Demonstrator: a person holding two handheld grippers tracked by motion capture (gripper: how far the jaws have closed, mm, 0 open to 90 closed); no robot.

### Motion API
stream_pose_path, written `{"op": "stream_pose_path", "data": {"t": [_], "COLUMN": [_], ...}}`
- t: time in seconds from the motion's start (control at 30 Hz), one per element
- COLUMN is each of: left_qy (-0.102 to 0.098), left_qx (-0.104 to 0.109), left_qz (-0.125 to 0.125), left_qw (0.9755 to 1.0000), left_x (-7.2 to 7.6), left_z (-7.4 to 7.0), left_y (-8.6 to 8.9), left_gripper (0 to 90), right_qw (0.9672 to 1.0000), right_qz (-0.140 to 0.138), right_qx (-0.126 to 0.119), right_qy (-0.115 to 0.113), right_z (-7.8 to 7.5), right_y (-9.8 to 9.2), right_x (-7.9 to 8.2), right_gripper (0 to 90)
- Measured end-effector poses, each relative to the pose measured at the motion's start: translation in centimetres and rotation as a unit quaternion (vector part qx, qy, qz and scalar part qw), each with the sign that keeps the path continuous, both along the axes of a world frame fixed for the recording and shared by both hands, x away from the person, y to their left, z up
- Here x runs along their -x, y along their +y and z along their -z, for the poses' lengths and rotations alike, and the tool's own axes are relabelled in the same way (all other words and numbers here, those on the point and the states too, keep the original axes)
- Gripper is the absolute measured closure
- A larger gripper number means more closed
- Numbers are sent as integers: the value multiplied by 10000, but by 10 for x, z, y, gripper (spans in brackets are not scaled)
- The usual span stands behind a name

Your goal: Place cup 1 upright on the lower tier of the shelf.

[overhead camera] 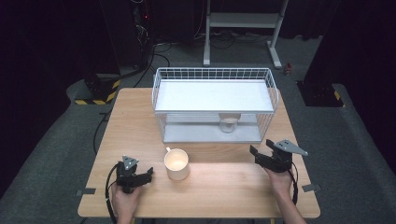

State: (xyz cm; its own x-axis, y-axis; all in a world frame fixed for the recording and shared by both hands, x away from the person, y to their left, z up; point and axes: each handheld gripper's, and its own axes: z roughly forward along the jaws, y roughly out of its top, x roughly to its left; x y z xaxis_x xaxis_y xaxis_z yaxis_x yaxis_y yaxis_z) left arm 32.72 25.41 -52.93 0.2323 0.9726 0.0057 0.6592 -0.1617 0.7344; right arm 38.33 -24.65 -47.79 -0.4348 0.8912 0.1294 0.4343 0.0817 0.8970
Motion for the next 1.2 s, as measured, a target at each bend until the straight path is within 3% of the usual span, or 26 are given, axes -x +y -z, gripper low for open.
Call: {"op": "stream_pose_path", "data": {"t": [0.3,0.97,1.2], "left_qy": [0,-6,-5], "left_qx": [1,-1,-4], "left_qz": [-1,-5,-10], "left_qw": [10000,10000,10000], "left_x": [0,0,0], "left_z": [0,0,0], "left_y": [0,0,0], "left_gripper": [157,157,157], "right_qw": [10000,9994,9983], "right_qz": [47,37,7], "right_qx": [5,321,544], "right_qy": [43,126,194], "right_z": [5,22,29], "right_y": [-6,-14,-14], "right_x": [8,31,37], "right_gripper": [225,226,231]}}
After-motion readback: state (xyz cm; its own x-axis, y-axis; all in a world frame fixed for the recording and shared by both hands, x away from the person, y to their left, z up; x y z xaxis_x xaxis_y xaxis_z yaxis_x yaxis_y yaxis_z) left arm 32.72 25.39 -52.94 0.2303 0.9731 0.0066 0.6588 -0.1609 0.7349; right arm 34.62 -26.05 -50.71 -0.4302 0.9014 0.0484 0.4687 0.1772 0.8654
